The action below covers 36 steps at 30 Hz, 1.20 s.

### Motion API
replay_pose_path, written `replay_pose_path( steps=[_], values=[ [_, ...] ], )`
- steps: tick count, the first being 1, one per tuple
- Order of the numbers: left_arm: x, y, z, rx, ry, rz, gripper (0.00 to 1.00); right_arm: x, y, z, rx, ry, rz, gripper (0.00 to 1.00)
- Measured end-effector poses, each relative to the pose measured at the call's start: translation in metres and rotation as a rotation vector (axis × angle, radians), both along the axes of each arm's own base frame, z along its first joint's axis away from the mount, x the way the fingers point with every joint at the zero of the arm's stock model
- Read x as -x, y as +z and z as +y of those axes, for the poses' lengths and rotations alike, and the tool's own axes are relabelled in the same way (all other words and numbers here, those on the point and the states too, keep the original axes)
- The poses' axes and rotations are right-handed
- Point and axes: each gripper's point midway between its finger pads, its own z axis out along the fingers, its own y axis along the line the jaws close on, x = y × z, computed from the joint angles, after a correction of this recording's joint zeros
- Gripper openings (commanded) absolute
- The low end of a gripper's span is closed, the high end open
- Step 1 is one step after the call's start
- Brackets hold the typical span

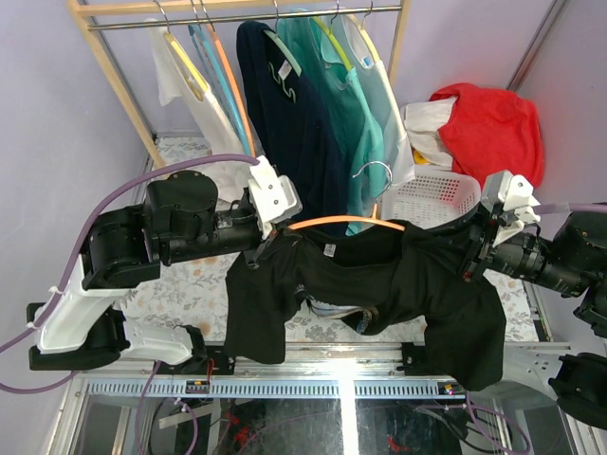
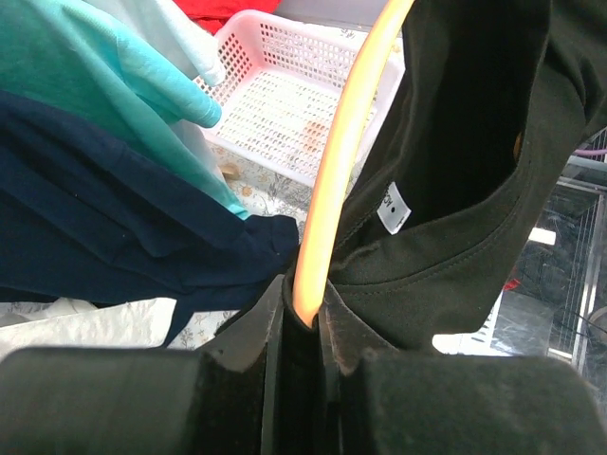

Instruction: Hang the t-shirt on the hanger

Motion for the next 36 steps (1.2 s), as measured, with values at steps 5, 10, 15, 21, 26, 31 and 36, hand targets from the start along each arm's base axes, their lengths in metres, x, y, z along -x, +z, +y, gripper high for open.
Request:
replay_pose_path(
  steps=[5, 10, 15, 21, 26, 31, 36],
  values=[
    [-0.003, 0.000, 0.003, 0.003, 0.025, -0.001, 0.00, 0.001, 0.002, -0.001, -0.012, 0.000, -0.002, 0.38],
    [-0.004, 0.004, 0.011, 0.019, 0.052, -0.007, 0.00, 0.007, 0.007, -0.017, -0.044, -0.033, -0.030, 0.42],
    [-0.006, 0.010, 0.021, 0.037, 0.085, -0.023, 0.00, 0.010, 0.006, -0.039, -0.076, -0.099, -0.044, 0.49],
    [-0.007, 0.015, 0.029, 0.052, 0.108, -0.037, 0.00, 0.013, 0.004, -0.051, -0.089, -0.136, -0.035, 0.65],
    [-0.009, 0.011, 0.024, 0.037, 0.108, -0.032, 0.00, 0.011, 0.031, -0.047, -0.119, -0.130, -0.054, 0.71],
    [-0.013, -0.003, 0.019, 0.000, 0.109, -0.016, 0.00, -0.003, 0.046, -0.028, -0.108, -0.124, -0.056, 0.72],
    [-0.011, -0.006, 0.017, -0.008, 0.095, -0.010, 0.00, -0.021, 0.036, 0.002, -0.044, -0.099, -0.015, 0.74]
  ],
)
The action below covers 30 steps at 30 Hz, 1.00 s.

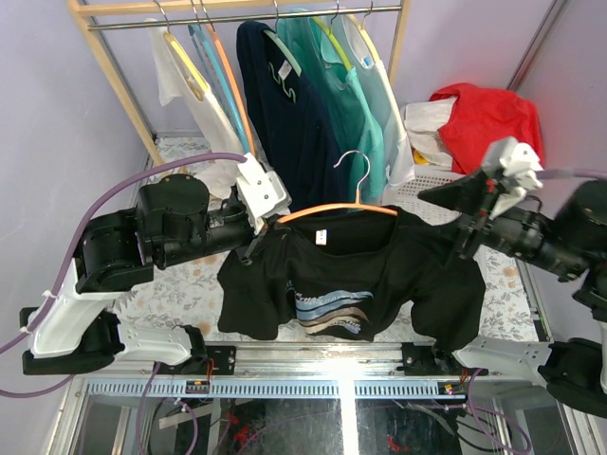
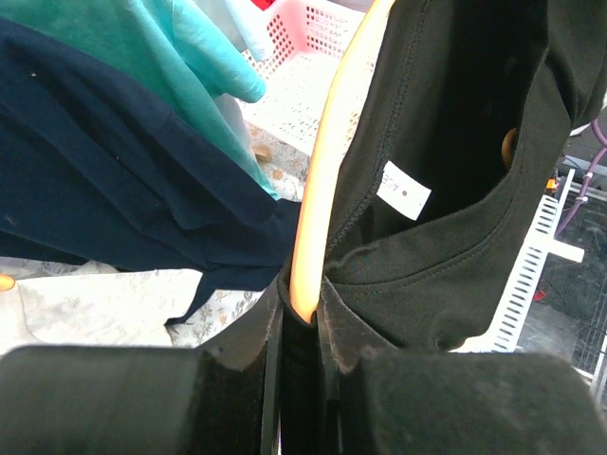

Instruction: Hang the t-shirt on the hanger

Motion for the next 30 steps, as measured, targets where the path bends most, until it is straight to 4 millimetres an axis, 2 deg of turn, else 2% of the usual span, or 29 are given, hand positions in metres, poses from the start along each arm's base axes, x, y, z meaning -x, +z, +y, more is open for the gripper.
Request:
replay_pose_path(
  steps=[5, 10, 19, 23, 28, 30],
  values=[
    [0.004, 0.004, 0.001, 0.013, -0.022, -0.009, 0.00, -0.012, -0.012, 0.016, 0.043, 0.000, 0.036, 0.74],
    [0.010, 0.008, 0.006, 0.034, -0.046, -0.020, 0.00, -0.013, -0.023, 0.016, 0.062, -0.004, 0.053, 0.74],
    [0.016, 0.007, 0.010, 0.039, -0.068, -0.024, 0.00, 0.009, -0.027, 0.003, 0.035, 0.045, 0.047, 0.74],
    [0.016, 0.006, 0.010, 0.037, -0.073, -0.024, 0.00, 0.017, -0.036, 0.007, 0.043, 0.098, 0.066, 0.73],
    [0.017, 0.007, 0.009, 0.039, -0.078, -0.023, 0.00, 0.017, -0.053, 0.018, 0.080, 0.134, 0.107, 0.63],
    [0.017, 0.007, 0.009, 0.040, -0.082, -0.022, 0.00, 0.017, -0.055, 0.022, 0.089, 0.149, 0.117, 0.54]
  ],
)
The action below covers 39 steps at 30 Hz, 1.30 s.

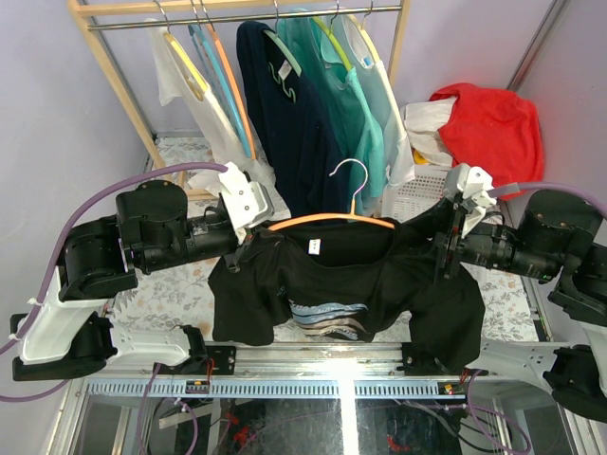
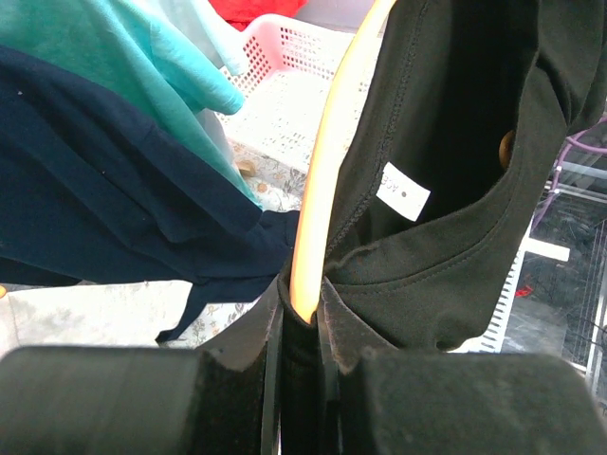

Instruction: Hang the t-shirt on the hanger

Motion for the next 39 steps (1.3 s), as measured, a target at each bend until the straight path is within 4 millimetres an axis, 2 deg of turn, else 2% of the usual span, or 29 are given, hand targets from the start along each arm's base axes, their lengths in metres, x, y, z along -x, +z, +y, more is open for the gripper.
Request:
replay_pose_path(
  steps=[3, 7, 11, 13, 15, 20, 25, 29, 33, 39],
  values=[
    [0.001, 0.000, 0.000, 0.001, -0.004, 0.001, 0.00, -0.002, -0.003, 0.005, 0.010, 0.010, 0.010, 0.40],
    [0.000, -0.001, 0.000, -0.003, -0.002, -0.002, 0.01, -0.004, -0.005, 0.009, 0.019, 0.017, 0.015, 0.01],
    [-0.004, 0.001, 0.000, 0.004, 0.021, -0.009, 0.14, -0.007, -0.007, 0.007, 0.029, -0.003, 0.016, 0.00],
    [-0.012, 0.003, 0.001, 0.009, 0.068, -0.015, 0.19, -0.009, -0.004, 0.005, 0.022, -0.022, 0.004, 0.00],
    [-0.019, 0.004, 0.002, 0.012, 0.113, -0.019, 0.29, -0.012, -0.003, 0.003, 0.020, -0.043, -0.004, 0.00],
    [-0.041, 0.019, 0.017, 0.073, 0.279, -0.040, 0.29, -0.023, 0.001, -0.017, 0.021, -0.157, -0.046, 0.00],
    [-0.046, 0.048, 0.049, 0.188, 0.401, -0.071, 0.30, -0.035, 0.013, -0.043, 0.012, -0.288, -0.115, 0.00],
    [-0.044, 0.066, 0.075, 0.275, 0.469, -0.084, 0.25, -0.044, 0.025, -0.058, 0.001, -0.371, -0.167, 0.00],
    [-0.043, 0.079, 0.092, 0.345, 0.510, -0.091, 0.26, -0.059, 0.036, -0.059, 0.006, -0.431, -0.207, 0.00],
    [-0.048, 0.075, 0.089, 0.343, 0.539, -0.083, 0.26, -0.090, 0.039, -0.043, 0.031, -0.498, -0.258, 0.00]
  ],
)
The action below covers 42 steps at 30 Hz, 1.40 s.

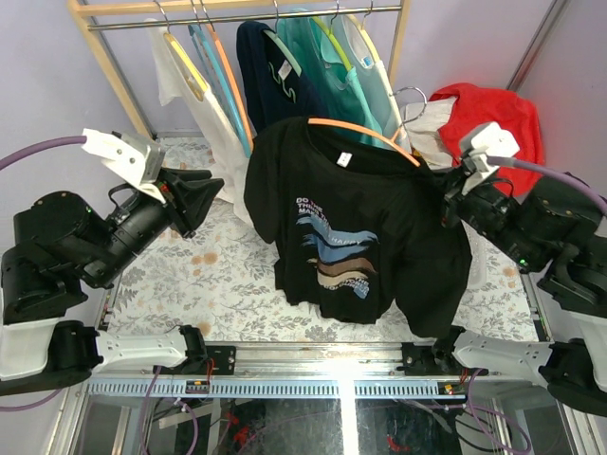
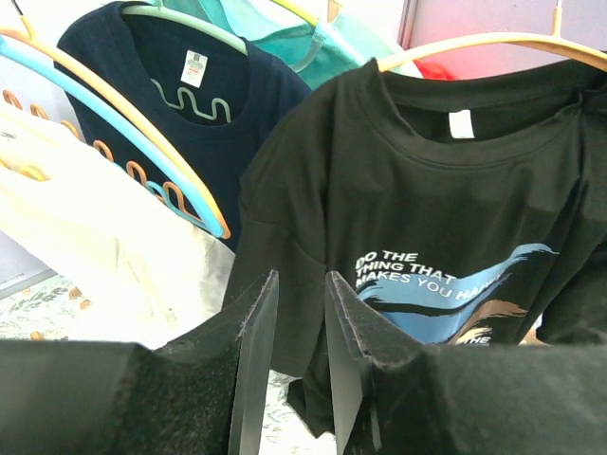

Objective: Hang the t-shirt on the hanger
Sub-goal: Place the T-shirt on the hanger, then place the hanger at the clothesline.

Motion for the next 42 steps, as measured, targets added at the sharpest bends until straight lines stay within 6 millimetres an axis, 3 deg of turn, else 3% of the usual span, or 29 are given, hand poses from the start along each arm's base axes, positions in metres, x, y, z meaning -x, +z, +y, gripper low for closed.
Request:
replay_pose_path(
  steps=[10, 17, 21, 24, 28, 32, 37, 42],
  values=[
    [-0.001, -0.001, 0.006, 0.009, 0.028, 0.008, 0.25, -0.032, 0.020, 0.004, 0.027, -0.112, -0.099, 0.00],
    [0.001, -0.002, 0.015, 0.022, 0.040, 0.004, 0.25, -0.025, 0.083, -0.014, -0.118, -0.149, -0.246, 0.00],
    [0.000, -0.005, 0.014, 0.012, 0.040, 0.009, 0.24, -0.025, 0.103, -0.023, -0.169, -0.185, -0.314, 0.00],
    [0.000, -0.005, 0.015, 0.012, 0.044, 0.010, 0.24, -0.025, 0.106, -0.029, -0.181, -0.213, -0.333, 0.00],
    [0.000, -0.005, 0.016, 0.014, 0.046, 0.009, 0.23, -0.030, 0.106, -0.026, -0.175, -0.222, -0.329, 0.00],
    [0.000, -0.005, 0.016, 0.016, 0.046, 0.012, 0.23, -0.042, 0.096, -0.007, -0.151, -0.208, -0.300, 0.00],
    [0.002, -0.006, 0.019, 0.016, 0.046, 0.016, 0.22, -0.069, 0.073, 0.027, -0.089, -0.200, -0.241, 0.00],
    [0.006, -0.004, 0.028, 0.035, 0.047, 0.013, 0.21, -0.102, 0.036, 0.063, 0.019, -0.221, -0.176, 0.00]
  ],
)
